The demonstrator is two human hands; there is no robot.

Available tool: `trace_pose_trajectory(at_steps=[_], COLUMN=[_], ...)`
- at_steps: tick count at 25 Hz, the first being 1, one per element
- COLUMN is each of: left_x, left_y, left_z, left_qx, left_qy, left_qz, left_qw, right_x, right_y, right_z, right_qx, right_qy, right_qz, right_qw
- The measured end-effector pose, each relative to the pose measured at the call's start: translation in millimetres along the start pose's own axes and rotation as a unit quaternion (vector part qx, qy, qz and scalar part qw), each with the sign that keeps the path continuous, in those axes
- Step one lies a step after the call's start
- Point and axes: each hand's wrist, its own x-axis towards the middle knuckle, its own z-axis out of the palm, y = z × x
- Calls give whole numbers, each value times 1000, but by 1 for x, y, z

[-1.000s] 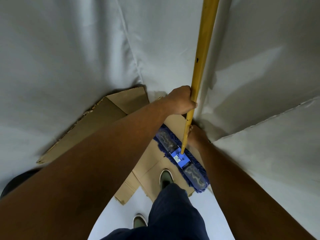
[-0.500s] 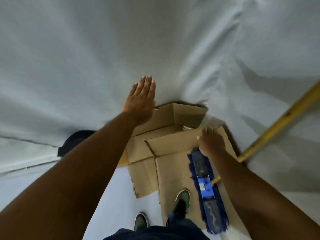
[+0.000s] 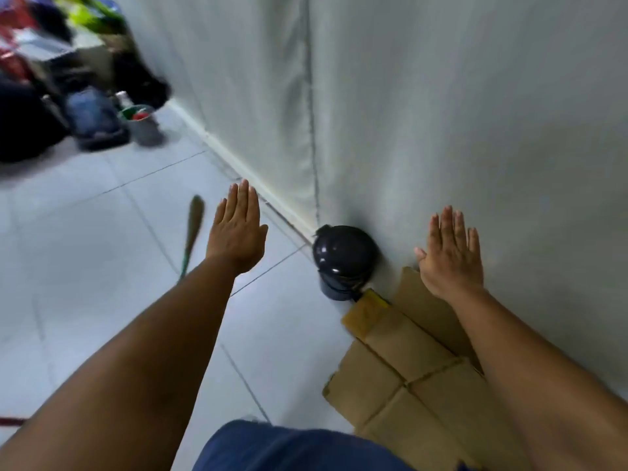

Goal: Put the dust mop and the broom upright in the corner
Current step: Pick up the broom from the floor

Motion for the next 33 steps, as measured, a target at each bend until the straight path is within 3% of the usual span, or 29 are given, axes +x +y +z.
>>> trace_pose_trajectory(at_steps=[4,10,21,26,30,33], left_x=[-55,-117,-140,-95,-41,0], left_y=[-147,-279,-352,-393,-415,-431], left_z=[7,6,45,96,154,202], left_qx=[6,-11,-33,-17,-47,-68], left_qy=[-16,-25,-33,-51,-105,-142], left_qz=[-146,-293,-389,-407,-481,-502], left_qw=[989,956,920,912,869,850], right_x=[51,97,160,227,288,331], right_y=[-150,-337,-527,-601,-662,-700], right_z=[-10,-13,14,77,134,179], right_qx=[19,-7,-42,-32,-43,-60], right_qy=[-2,17,50,2,-71,-91], right_qz=[-109,-284,-487,-538,-577,-626], right_qw=[994,959,871,842,813,772])
